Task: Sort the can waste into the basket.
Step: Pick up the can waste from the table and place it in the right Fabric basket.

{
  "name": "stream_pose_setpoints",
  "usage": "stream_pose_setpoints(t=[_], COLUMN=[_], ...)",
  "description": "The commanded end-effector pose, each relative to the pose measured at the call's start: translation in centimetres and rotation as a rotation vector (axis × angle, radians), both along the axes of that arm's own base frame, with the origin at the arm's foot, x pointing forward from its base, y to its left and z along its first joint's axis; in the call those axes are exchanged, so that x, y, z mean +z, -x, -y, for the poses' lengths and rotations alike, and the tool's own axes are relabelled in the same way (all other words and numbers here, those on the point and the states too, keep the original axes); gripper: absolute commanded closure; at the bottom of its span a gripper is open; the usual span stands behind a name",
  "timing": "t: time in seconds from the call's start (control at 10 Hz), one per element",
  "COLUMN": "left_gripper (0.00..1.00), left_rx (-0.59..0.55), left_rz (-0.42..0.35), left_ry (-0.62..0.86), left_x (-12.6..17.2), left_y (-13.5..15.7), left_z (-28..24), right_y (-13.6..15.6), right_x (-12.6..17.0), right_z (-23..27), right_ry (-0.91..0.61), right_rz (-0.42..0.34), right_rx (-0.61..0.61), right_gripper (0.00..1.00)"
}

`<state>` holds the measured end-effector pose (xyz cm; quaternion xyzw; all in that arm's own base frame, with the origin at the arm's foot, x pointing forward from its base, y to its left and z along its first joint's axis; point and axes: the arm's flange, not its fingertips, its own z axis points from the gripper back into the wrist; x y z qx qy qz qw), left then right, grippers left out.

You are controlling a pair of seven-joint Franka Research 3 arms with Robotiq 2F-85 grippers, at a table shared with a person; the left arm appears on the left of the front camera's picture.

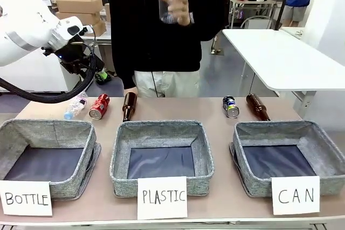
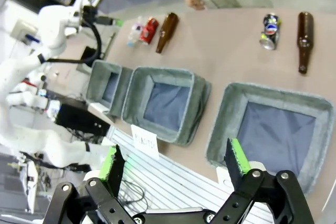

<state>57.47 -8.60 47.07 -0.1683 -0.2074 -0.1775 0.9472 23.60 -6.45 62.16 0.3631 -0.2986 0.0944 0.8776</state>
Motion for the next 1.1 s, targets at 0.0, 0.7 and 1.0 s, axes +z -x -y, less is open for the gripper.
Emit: stream_pose_setpoints(t=[0.0,0.7,1.0], left_gripper=[0.0,0.0,0.0], left_rx=[0.035,0.094,0.107], left_rz=[-0.093,-0.367,-0.405], left_ry=[-0.107,-0.272,-0.305], left_x=[-2.5,-14.1,-15.4], left_y=[-3.4,-14.4,-14.7], left_z=[-0.1,1.3,1.6], right_y=[0.0,0.0,0.0], right_x=[0.1,0.1,0.1], right_z=[0.1,0.1,0.1], right_ry=[-0.009,-0.009,-0.009], right_rz=[0.019,0.019,0.019], right_rx=[0.025,0.025,0.025], right_gripper=[0.0,0.0,0.0])
